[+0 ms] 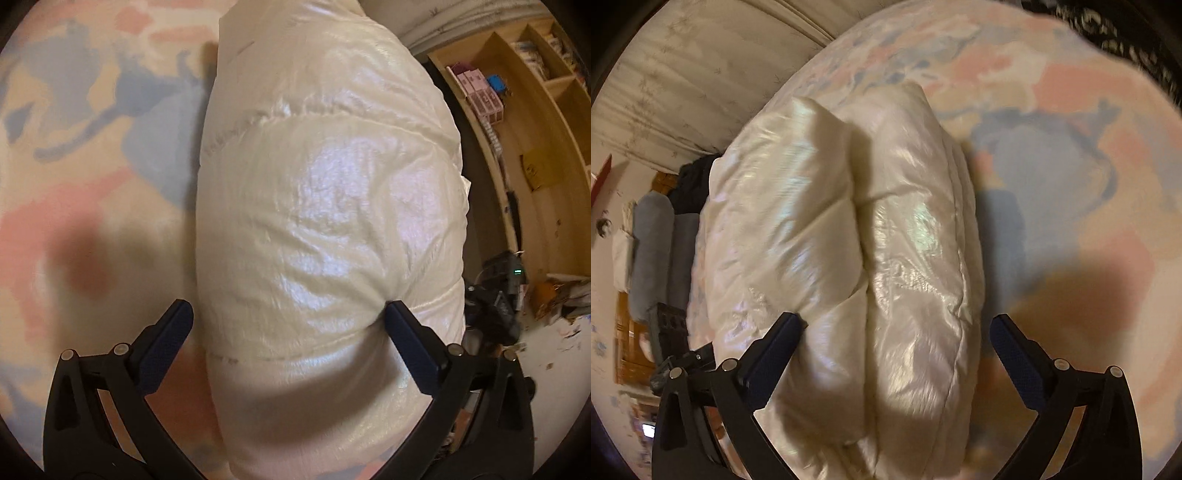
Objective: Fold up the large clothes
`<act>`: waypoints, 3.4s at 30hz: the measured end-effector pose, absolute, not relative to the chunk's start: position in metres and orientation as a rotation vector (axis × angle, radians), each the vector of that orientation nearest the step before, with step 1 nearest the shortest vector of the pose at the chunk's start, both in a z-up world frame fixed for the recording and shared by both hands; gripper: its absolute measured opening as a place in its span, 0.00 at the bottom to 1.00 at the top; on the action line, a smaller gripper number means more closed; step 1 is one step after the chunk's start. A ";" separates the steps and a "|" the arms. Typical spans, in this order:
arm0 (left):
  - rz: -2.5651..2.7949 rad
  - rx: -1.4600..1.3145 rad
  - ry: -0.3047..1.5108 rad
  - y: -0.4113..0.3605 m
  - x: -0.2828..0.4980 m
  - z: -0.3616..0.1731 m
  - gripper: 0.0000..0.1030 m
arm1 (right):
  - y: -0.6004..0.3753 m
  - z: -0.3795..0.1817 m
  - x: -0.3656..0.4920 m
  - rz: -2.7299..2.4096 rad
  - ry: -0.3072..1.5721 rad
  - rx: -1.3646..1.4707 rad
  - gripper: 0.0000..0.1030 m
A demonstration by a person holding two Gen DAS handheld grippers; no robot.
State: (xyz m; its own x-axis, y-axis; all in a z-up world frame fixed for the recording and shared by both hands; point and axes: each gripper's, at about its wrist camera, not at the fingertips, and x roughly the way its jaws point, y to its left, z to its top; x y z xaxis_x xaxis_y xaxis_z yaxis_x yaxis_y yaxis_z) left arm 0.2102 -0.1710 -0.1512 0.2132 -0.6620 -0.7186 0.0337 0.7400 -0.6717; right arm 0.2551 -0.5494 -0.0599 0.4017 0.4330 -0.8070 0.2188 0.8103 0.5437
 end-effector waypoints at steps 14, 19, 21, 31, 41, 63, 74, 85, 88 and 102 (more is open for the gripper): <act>-0.632 -0.817 1.343 -0.168 0.215 -0.185 1.00 | -0.572 -0.080 0.227 0.439 1.045 0.982 1.00; -0.600 -0.674 1.235 -0.171 0.202 -0.154 1.00 | -0.566 -0.049 0.201 0.500 0.961 0.958 0.80; -0.600 -0.624 1.193 -0.167 0.196 -0.138 0.99 | -0.564 -0.038 0.186 0.520 0.939 0.941 0.71; -0.561 -0.537 1.037 -0.110 0.171 -0.049 0.98 | -0.525 0.047 0.153 0.610 0.805 0.840 0.67; -0.463 -0.493 0.917 0.051 0.230 0.032 0.98 | -0.431 0.104 0.241 0.730 0.776 0.805 0.67; -0.361 -0.511 0.889 0.245 0.392 -0.067 1.00 | -0.397 0.013 0.330 0.628 0.800 0.770 0.77; -0.324 -0.540 0.926 0.253 0.364 -0.055 1.00 | -0.420 0.039 0.301 0.540 0.884 0.655 0.90; -0.079 -0.333 0.870 0.202 0.240 0.028 1.00 | -0.523 0.135 0.119 0.504 0.974 0.556 0.93; -0.108 -0.326 0.895 0.175 0.201 0.055 1.00 | -0.531 0.178 0.058 0.522 0.994 0.499 0.93; -0.160 -0.194 0.882 0.032 -0.007 0.182 1.00 | -0.379 0.341 -0.206 0.408 0.910 0.283 0.94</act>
State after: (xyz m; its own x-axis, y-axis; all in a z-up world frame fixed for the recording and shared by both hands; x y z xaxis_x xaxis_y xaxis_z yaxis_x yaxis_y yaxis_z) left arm -0.0070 0.0322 0.1824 0.6259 -0.2186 -0.7486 0.0591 0.9705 -0.2339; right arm -0.2065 -0.3785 0.3410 0.5456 0.4563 -0.7029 -0.2209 0.8874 0.4046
